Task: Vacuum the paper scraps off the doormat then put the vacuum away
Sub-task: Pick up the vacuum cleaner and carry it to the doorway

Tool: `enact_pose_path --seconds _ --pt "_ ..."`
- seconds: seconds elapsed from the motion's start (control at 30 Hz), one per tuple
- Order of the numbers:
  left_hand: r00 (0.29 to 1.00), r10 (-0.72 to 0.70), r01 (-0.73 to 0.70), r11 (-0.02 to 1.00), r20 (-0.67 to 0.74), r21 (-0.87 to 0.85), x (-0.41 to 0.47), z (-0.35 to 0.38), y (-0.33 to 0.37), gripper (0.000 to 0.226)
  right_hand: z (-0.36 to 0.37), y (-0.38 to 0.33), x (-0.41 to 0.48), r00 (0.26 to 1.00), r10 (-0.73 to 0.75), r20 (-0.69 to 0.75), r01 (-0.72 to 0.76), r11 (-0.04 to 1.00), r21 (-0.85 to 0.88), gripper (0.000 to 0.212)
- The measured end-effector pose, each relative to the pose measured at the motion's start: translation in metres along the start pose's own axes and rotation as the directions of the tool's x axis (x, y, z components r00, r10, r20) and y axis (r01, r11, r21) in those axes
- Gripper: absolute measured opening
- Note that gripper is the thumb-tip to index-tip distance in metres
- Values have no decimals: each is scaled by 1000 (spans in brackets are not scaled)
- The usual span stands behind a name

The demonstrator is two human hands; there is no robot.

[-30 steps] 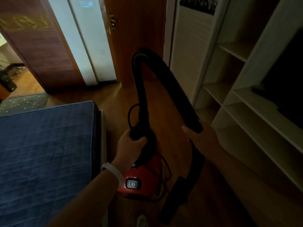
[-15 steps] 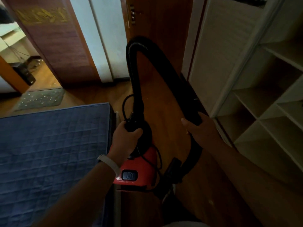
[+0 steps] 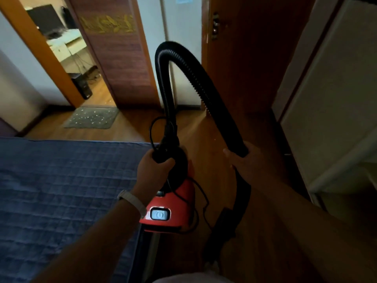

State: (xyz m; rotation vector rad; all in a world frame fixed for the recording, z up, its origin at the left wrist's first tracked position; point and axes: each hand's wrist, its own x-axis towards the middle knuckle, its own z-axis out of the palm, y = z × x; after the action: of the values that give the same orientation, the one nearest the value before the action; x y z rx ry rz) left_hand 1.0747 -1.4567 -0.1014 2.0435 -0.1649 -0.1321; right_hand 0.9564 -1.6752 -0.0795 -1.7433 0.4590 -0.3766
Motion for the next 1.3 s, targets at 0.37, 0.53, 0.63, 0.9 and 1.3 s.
enact_pose_path --seconds 0.37,0.53,0.63,0.9,1.3 --pt "996 -78 74 994 -51 -82 134 20 11 28 26 3 148 998 -29 61 36 993 -115 28" --pt "996 -81 76 990 -34 -120 229 33 3 13 56 5 232 1000 15 24 -12 992 -128 27" --pt "998 -62 60 994 -25 -86 293 33 5 23 76 0 288 999 33 6 -32 988 -154 32" --pt "999 -36 35 998 -9 -61 441 30 25 26 110 -24 408 998 34 -52 -41 987 -153 32" --pt "989 -132 125 987 -67 -97 599 69 34 24 132 -17 588 999 22 26 -19 994 -107 21"
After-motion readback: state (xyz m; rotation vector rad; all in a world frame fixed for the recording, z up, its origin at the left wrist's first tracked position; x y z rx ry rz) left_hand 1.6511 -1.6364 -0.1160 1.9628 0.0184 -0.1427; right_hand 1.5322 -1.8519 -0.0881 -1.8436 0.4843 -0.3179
